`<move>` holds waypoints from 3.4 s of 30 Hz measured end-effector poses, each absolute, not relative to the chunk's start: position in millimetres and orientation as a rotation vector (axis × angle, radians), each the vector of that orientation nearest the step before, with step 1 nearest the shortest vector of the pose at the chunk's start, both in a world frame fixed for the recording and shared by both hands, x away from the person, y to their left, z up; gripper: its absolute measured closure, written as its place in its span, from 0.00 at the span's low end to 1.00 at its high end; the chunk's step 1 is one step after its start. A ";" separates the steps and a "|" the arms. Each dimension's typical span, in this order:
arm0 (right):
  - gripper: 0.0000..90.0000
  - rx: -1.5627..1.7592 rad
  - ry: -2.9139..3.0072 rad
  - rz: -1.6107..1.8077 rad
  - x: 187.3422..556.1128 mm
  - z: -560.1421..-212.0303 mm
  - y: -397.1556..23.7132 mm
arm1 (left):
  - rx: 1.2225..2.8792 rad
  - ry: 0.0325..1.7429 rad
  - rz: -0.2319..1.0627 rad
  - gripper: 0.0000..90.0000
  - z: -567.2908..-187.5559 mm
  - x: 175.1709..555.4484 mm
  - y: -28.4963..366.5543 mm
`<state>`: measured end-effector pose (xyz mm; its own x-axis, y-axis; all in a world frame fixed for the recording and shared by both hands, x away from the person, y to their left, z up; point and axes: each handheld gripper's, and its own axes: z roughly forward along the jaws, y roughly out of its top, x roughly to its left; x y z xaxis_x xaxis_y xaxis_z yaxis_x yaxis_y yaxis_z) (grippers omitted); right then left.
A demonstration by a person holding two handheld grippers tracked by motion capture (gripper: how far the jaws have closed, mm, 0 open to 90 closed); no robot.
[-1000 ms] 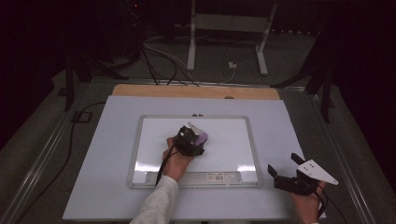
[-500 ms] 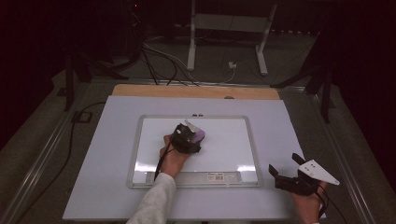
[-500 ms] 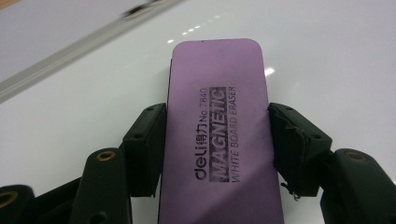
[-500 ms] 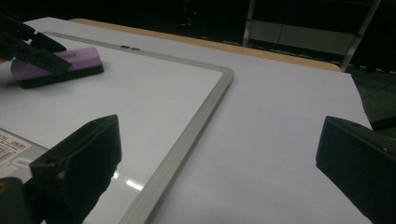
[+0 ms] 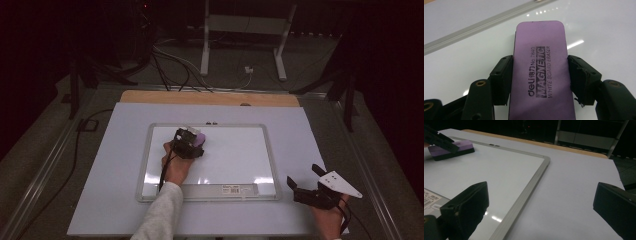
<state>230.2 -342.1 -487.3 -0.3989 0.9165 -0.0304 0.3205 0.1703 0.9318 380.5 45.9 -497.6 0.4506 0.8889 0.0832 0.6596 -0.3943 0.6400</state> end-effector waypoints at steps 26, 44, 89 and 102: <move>0.01 1.169 1.827 1.225 229.7 -487.2 -342.1 | 2.118 1.395 0.611 0.46 -498.8 386.2 48.2; 0.01 1.165 1.835 1.223 229.6 -487.4 -340.1 | 2.248 1.080 0.451 0.46 -497.6 362.4 -2.1; 0.01 1.185 1.816 1.228 229.3 -487.0 -343.5 | 1.928 1.396 0.580 0.46 -469.8 345.7 86.0; 0.01 1.184 1.815 1.228 228.7 -486.8 -343.0 | 1.923 1.401 0.586 0.46 -467.3 333.5 97.0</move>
